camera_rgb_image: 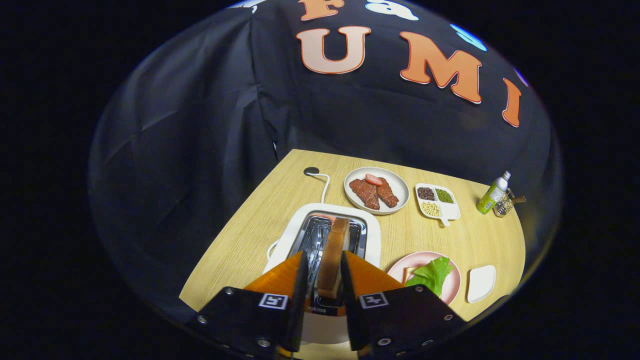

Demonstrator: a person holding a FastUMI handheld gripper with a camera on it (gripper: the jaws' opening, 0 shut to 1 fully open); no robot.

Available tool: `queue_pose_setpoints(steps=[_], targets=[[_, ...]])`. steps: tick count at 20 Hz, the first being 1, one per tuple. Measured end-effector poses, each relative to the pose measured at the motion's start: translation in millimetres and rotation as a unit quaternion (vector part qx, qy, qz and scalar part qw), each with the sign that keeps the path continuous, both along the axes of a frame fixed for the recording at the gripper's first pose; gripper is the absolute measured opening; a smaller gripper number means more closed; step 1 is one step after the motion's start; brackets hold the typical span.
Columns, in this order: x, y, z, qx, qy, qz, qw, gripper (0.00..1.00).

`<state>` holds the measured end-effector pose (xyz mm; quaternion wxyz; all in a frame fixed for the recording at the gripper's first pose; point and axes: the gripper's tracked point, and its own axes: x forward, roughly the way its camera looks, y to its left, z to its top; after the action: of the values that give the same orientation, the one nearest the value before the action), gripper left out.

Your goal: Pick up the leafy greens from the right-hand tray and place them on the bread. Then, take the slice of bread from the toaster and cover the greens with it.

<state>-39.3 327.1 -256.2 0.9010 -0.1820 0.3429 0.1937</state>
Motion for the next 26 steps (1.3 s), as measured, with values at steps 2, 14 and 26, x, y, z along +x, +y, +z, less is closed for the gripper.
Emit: queue_pose_setpoints(steps=[2, 14, 26], targets=[[1, -3, 1, -0.003, -0.001, -0.003, 1.0, 0.19], [3, -12, 74, 0.06, -0.024, -0.002, 0.998, 0.08], [9, -53, 117, 0.099, -0.041, -0.022, 0.994, 0.08]])
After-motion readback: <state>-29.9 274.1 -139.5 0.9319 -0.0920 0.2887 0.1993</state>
